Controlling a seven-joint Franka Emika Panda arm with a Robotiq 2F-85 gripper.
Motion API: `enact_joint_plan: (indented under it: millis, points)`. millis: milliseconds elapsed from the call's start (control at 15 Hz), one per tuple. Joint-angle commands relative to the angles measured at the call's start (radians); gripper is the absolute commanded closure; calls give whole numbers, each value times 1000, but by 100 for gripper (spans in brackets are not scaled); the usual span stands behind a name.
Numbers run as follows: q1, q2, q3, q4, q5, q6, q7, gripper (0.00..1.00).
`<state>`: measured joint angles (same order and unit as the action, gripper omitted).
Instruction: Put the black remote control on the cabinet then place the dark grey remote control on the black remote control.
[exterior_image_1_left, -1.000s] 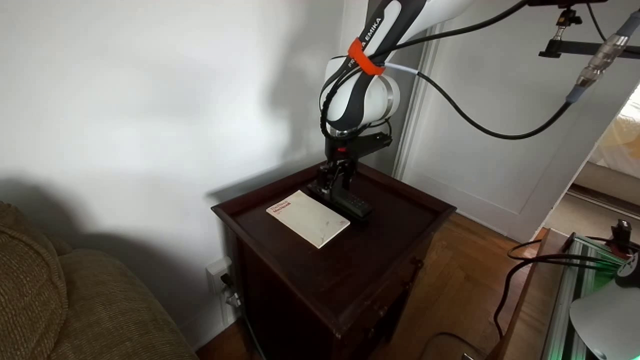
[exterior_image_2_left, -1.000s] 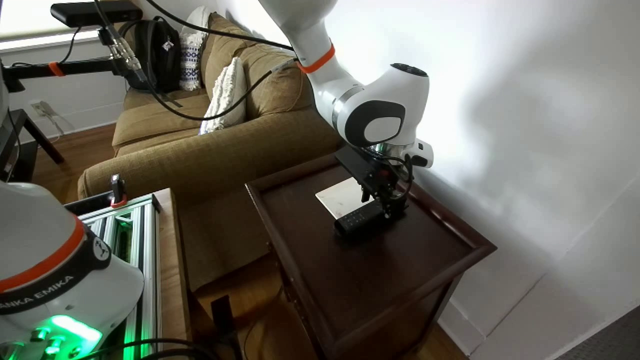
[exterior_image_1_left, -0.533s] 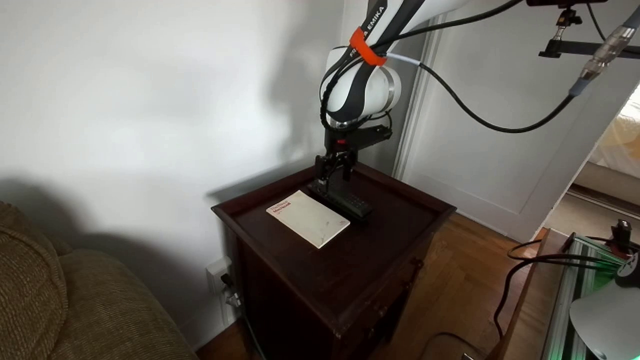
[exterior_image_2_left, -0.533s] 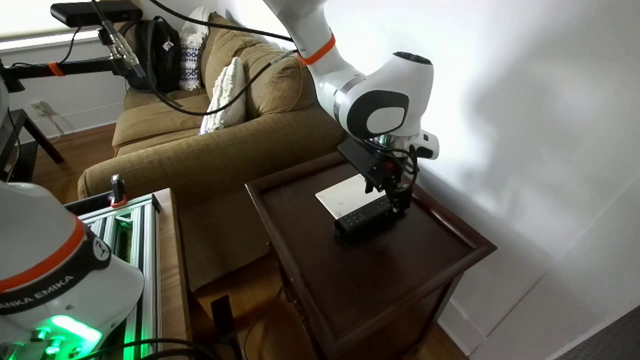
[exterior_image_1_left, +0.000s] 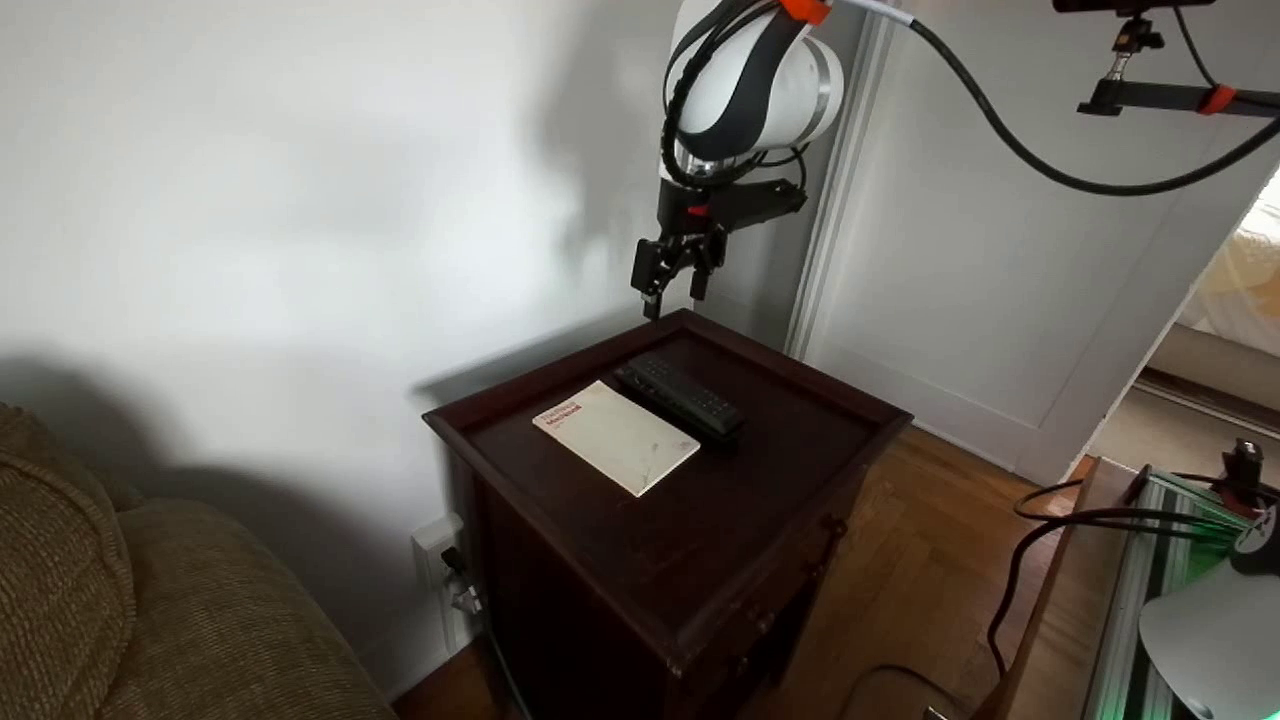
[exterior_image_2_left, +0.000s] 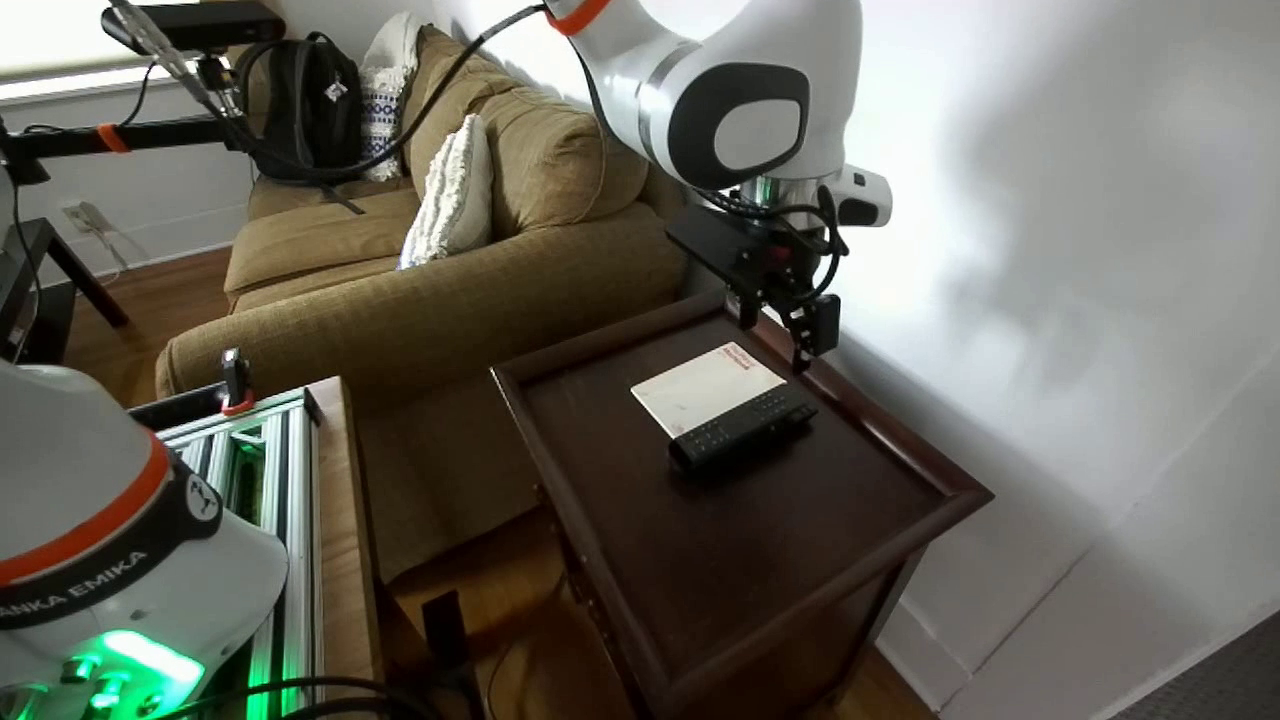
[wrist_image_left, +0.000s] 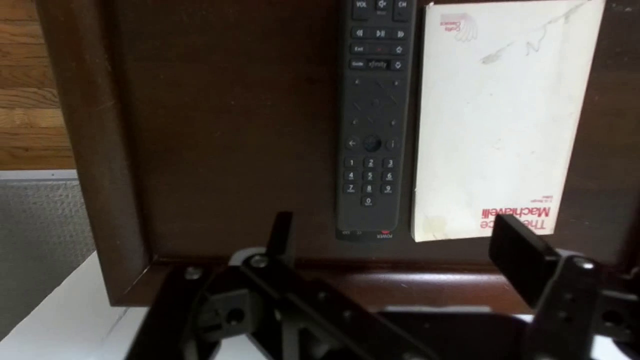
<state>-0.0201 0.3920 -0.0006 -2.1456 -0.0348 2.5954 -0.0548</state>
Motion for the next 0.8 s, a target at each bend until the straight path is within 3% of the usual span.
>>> enact_joint_plan:
  millis: [0, 267, 333, 733]
  points:
    - [37, -124, -33, -99, -52, -5, 65, 0]
    - [46, -183, -43, -132, -90, -30, 119, 0]
    - [28, -137, -25, -87, -54, -13, 76, 0]
    - [29, -142, -24, -85, -55, -13, 78, 0]
